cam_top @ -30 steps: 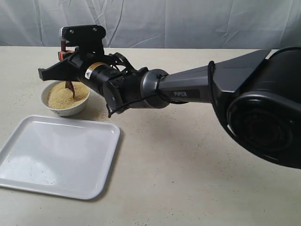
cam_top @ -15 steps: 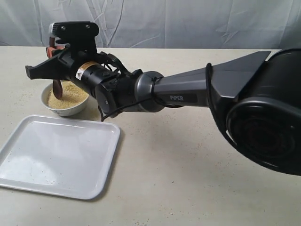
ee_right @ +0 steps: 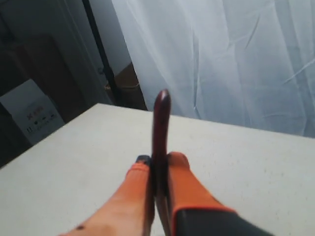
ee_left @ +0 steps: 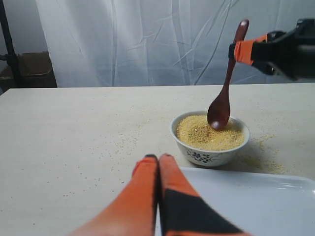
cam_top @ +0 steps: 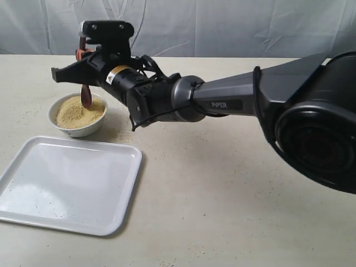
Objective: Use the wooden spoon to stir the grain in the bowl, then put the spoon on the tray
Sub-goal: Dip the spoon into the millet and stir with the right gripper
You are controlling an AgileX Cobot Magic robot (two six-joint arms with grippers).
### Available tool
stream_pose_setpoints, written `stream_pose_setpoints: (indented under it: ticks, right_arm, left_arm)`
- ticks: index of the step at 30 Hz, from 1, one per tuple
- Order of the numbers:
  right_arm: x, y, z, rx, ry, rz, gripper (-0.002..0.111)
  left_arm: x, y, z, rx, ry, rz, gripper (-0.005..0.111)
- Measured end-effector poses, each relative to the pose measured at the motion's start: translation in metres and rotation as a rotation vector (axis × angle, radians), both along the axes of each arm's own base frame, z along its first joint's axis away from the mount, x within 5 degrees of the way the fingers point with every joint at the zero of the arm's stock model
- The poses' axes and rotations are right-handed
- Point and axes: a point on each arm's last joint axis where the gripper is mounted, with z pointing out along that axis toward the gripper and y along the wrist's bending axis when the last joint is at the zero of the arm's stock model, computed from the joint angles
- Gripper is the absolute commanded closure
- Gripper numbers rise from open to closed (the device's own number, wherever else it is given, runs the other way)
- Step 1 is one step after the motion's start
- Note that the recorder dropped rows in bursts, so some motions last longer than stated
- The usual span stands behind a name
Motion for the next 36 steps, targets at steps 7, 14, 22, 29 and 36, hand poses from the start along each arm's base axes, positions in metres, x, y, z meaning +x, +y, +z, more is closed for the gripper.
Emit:
stream_pose_setpoints:
  ticks: [7, 14, 22, 29, 36]
  right_arm:
    - [0.002, -0.004, 0.021, -0.004, -0.074, -0.006, 0.108]
    - [0.002, 0.002, -0.023, -0.085, -0.026, 0.009, 0.108]
    - [-0.020, 0.019, 0.007, -0.065, -0.144, 0.080, 0.108]
    - [0.008, -0.004, -0.013, -0.114, -0.061, 0.008, 0.108]
    - [-0.004, 0.008, -0.028, -0.117, -0.028, 0.038, 0.108]
  left_arm:
    - [0.000, 0.000, 0.000, 0.000, 0.000, 0.000, 0.107]
    - [0.000, 0.000, 0.000, 0.000, 0.000, 0.000, 0.107]
    - [0.000, 0.000, 0.000, 0.000, 0.000, 0.000, 0.107]
    - [0.000, 0.000, 0.000, 0.000, 0.000, 0.000, 0.107]
    - [0.000, 0.000, 0.000, 0.000, 0.000, 0.000, 0.107]
